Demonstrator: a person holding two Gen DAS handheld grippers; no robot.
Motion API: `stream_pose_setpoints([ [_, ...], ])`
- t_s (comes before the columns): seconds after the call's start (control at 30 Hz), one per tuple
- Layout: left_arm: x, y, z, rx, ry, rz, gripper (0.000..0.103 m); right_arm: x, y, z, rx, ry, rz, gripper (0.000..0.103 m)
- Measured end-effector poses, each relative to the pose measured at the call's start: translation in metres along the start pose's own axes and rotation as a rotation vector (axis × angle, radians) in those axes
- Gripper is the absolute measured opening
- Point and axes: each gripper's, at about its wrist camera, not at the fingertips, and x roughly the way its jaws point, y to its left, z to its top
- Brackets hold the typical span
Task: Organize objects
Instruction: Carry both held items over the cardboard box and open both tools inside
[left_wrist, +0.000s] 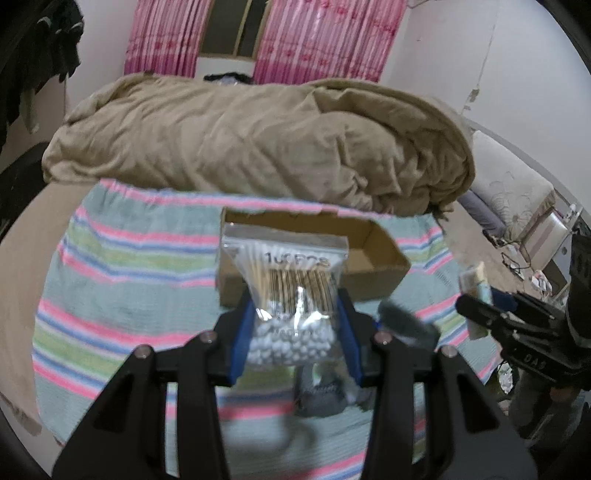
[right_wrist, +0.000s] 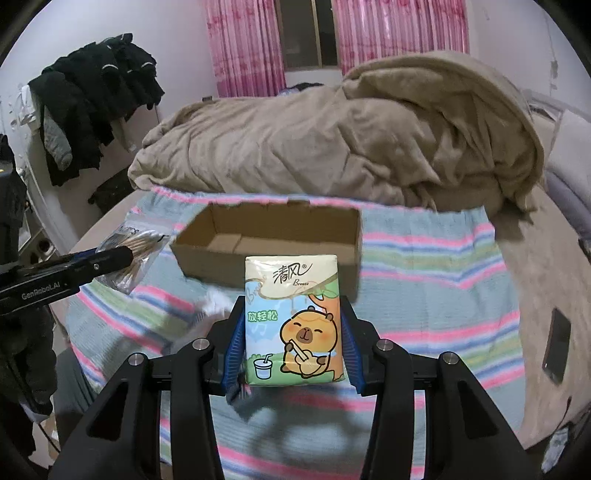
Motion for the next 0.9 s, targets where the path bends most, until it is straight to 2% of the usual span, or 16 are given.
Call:
stream_pose_setpoints([
  [0.17,0.009,-0.016,0.03,0.044,-0.025,-0.03,0.043,0.001,-0.001,0.034,-0.022,-0.055,-0.006,0.048],
  [0.37,0.034,-0.027,0.046,0.058,-0.025,-0.046,0.043,0.02,-0.006,0.064,-0.043,-0.088,-0.021,0.048],
  [0.67,0.084,-0.029,0.063,0.032,0.016,-0.054,0.043,0.074,-0.021,0.087,-0.044,-0.05,-0.033,0.048],
  [0.9,0.141,-0.024,0.059,0.027,0.071,-0.04,0.043,0.125,-0.03,0.085,-0.016,0.02,-0.027,0.048],
])
